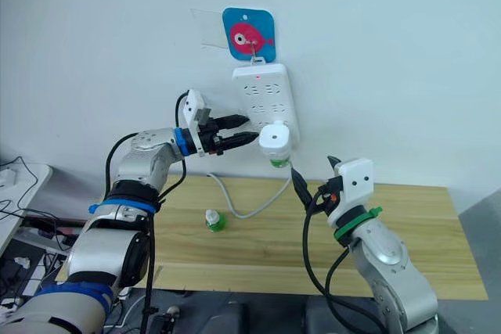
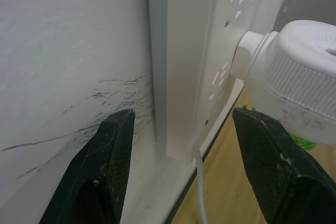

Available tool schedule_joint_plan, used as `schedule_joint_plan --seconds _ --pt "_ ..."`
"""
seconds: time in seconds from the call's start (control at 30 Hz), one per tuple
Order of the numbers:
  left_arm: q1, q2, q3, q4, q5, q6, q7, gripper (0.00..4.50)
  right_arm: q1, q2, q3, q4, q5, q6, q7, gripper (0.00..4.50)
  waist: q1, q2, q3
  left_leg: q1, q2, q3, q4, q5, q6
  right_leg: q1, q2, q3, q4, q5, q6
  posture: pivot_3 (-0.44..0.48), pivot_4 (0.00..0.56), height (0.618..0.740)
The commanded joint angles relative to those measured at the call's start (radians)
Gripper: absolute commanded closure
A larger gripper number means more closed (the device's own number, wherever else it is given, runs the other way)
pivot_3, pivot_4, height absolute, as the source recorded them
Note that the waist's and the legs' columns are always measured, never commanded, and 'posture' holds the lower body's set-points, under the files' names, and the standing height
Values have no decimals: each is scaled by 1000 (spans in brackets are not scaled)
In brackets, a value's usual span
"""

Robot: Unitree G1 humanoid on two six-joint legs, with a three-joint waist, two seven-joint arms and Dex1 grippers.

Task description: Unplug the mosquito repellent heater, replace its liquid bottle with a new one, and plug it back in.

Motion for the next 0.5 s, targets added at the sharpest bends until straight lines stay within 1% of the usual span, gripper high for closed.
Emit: schedule_joint_plan --seconds 0.03,0.1,0.33,0.5 --pt "-53 -32 10 65 21 -52 13 1421 -10 8 -12 -60 19 7 -8 0 1 0 7 -1 0 -1 3 0 0 1 0 -1 2 0 0 -92 206 740" --pt "-76 -53 15 98 23 -65 4 1421 -6 14 -15 -73 26 18 -10 0 -3 0 13 -1 -1 -2 7 0 0 1 -1 -2 5 1 1 -104 211 740" --pt "-136 -83 29 177 31 -98 -43 1421 3 24 -16 -88 34 37 -11 0 -18 -1 26 -1 -1 -3 7 0 0 0 0 -3 7 1 2 -116 215 740" --pt "-152 -78 40 172 18 -62 -113 1421 6 23 -17 -89 42 40 -9 0 -20 -1 33 -2 -1 -6 7 0 0 0 0 -5 7 1 2 -111 213 740"
